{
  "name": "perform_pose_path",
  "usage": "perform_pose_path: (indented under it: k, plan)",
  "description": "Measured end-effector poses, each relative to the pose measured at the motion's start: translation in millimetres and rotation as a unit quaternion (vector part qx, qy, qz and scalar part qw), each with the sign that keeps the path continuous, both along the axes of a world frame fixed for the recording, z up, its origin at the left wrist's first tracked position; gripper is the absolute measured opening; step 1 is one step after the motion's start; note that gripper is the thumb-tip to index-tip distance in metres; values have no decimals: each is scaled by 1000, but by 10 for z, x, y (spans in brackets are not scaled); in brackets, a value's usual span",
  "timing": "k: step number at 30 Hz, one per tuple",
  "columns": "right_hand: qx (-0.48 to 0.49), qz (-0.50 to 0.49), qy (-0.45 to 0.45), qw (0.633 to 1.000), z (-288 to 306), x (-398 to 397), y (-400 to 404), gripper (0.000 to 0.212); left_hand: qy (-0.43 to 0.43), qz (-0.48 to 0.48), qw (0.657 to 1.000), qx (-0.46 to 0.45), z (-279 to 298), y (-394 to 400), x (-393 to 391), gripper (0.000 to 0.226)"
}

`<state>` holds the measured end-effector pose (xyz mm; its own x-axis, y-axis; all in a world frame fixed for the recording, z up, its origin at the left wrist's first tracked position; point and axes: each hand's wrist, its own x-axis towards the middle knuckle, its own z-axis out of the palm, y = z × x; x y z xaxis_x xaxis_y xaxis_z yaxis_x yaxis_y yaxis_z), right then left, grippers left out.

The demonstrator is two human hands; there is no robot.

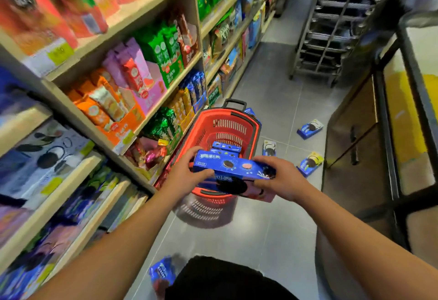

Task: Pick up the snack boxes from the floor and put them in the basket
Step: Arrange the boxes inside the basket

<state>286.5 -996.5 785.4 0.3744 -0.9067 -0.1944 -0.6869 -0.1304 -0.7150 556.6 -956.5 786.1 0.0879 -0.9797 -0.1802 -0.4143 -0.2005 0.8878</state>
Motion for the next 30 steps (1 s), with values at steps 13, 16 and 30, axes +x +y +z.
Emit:
perform_pose_path:
  k: [13, 16, 30]
  plan:
    - [0, -151, -195, 969, 54, 1362, 47, 76, 153, 128, 979, 46, -205, 204, 1283, 56]
    - [-14, -191, -207, 959, 0, 1570, 17, 76, 151, 115, 981, 45, -223, 120, 1413, 55]
    - [52, -290, -189, 937, -534, 1715, -530, 78, 94, 108, 987, 78, -540, -639, 1253, 83]
